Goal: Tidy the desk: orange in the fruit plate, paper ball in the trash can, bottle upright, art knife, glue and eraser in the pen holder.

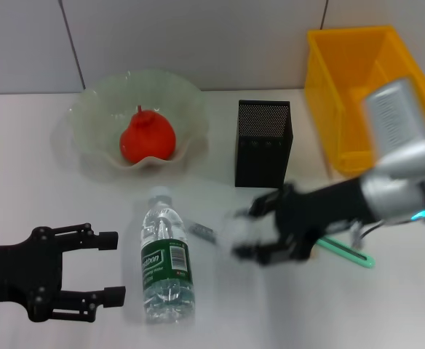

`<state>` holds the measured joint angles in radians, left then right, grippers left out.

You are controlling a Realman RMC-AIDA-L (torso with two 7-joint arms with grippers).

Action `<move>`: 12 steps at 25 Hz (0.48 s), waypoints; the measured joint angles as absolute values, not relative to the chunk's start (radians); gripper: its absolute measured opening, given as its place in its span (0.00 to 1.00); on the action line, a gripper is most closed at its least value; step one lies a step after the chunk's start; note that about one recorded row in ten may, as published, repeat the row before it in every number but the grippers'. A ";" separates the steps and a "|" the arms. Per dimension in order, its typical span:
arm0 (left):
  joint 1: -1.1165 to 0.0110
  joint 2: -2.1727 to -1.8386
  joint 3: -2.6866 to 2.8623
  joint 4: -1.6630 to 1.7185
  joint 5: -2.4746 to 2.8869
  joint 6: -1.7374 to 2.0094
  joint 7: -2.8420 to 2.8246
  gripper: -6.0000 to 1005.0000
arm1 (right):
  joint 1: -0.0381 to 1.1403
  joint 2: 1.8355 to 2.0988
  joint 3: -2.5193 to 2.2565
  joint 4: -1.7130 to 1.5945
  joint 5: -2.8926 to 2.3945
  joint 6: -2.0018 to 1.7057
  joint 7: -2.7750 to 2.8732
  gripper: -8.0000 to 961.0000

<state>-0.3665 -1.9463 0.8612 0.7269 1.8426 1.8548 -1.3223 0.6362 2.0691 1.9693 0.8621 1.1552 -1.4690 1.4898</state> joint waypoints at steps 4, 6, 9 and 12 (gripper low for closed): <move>-0.367 -1.950 0.861 0.717 1.843 1.851 -1.322 0.86 | 0.569 2.076 2.278 0.876 1.253 -1.507 1.443 0.56; -0.367 -1.950 0.861 0.717 1.843 1.851 -1.322 0.86 | 0.544 2.078 2.350 0.842 1.351 -1.479 1.399 0.56; -0.369 -1.956 0.861 0.704 1.845 1.828 -1.311 0.86 | 0.517 2.078 2.415 0.768 1.509 -1.403 1.308 0.56; -0.372 -1.957 0.860 0.699 1.845 1.824 -1.310 0.86 | 0.507 2.078 2.430 0.723 1.593 -1.335 1.240 0.56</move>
